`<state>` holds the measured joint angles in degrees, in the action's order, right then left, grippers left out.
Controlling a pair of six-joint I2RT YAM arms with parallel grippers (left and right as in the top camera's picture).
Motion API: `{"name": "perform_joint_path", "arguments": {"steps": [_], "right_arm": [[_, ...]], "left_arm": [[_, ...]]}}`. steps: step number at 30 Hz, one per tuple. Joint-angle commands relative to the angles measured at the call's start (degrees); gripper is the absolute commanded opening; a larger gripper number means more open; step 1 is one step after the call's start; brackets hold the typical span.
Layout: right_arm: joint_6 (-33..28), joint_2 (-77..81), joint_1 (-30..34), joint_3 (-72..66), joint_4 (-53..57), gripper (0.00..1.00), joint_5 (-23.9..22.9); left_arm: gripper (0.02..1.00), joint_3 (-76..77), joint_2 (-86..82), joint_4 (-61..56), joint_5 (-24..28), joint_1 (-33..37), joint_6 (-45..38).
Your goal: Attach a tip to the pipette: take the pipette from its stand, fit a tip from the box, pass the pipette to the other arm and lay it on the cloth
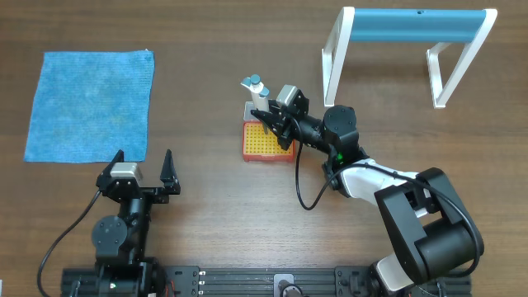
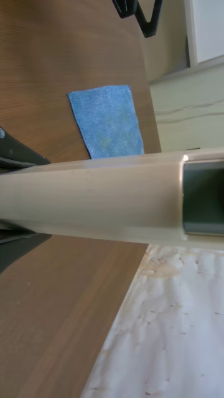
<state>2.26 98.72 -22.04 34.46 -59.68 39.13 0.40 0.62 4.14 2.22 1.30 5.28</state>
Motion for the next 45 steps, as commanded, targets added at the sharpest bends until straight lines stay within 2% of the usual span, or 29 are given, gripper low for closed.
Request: {"name": "perform_joint_path", "arguments": {"steps": [1, 16, 35, 45], "right_arm": [[0.2, 3.0, -0.2, 0.7, -0.8, 0.077, 0.3], [0.2, 2.4, -0.3, 0.6, -1.3, 0.077, 0.5], [0.6, -10.8, 0.7, 0.7, -0.9, 0.077, 0.5], [10.2, -20.5, 3.0, 4.4, -0.6, 0.077, 2.4]], "left_arm": [[0.998, -0.1, -0.4, 0.3, 1.1, -0.3, 0.3], [0.998, -0.1, -0.4, 0.4, 1.1, -0.3, 0.3], [0.998, -0.1, -0.4, 0.3, 1.1, -0.3, 0.3], [0.998, -0.1, -0.4, 0.3, 1.1, -0.3, 0.3]]}}
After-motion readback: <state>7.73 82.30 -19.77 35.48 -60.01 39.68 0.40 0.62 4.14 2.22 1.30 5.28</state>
